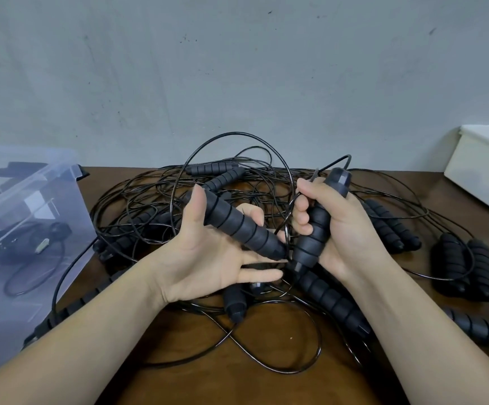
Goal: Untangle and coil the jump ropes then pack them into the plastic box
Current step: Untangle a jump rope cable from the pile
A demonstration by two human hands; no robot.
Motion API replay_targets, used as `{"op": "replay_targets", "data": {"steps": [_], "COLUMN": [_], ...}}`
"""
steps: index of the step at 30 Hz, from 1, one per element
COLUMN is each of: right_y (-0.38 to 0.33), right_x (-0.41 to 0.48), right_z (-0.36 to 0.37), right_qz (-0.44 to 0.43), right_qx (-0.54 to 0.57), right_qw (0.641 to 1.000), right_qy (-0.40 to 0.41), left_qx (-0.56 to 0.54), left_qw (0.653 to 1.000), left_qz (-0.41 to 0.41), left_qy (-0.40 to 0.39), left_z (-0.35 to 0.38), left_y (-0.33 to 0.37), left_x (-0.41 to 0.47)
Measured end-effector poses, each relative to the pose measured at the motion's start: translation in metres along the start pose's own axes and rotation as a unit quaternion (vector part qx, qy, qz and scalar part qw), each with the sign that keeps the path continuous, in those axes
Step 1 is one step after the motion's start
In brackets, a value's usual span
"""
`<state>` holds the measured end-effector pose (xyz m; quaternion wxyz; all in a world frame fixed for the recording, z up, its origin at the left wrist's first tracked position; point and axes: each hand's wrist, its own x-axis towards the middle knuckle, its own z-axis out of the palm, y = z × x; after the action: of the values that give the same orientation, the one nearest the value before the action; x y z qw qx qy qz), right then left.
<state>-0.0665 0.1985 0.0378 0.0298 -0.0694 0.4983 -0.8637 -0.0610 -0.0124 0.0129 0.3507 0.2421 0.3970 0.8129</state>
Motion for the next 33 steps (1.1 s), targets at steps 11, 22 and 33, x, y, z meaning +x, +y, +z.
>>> {"op": "replay_targets", "data": {"steps": [11,22,33], "right_y": [0.002,0.009,0.019], "right_x": [-0.001,-0.001,-0.003], "right_z": [0.0,-0.001,0.004], "right_qz": [-0.087,-0.081,-0.099], "right_qx": [-0.087,-0.127,-0.153], "right_qw": [0.991,0.987,0.981], "right_qy": [0.045,0.06,0.074], "left_qx": [0.188,0.288,0.403], "left_qw": [0.973,0.937,0.88], "left_qz": [0.012,0.074,0.14], "left_qy": [0.131,0.185,0.21], "left_z": [-0.005,0.0,-0.007], "left_y": [-0.004,-0.003,0.002], "left_x": [0.002,0.0,-0.004]}}
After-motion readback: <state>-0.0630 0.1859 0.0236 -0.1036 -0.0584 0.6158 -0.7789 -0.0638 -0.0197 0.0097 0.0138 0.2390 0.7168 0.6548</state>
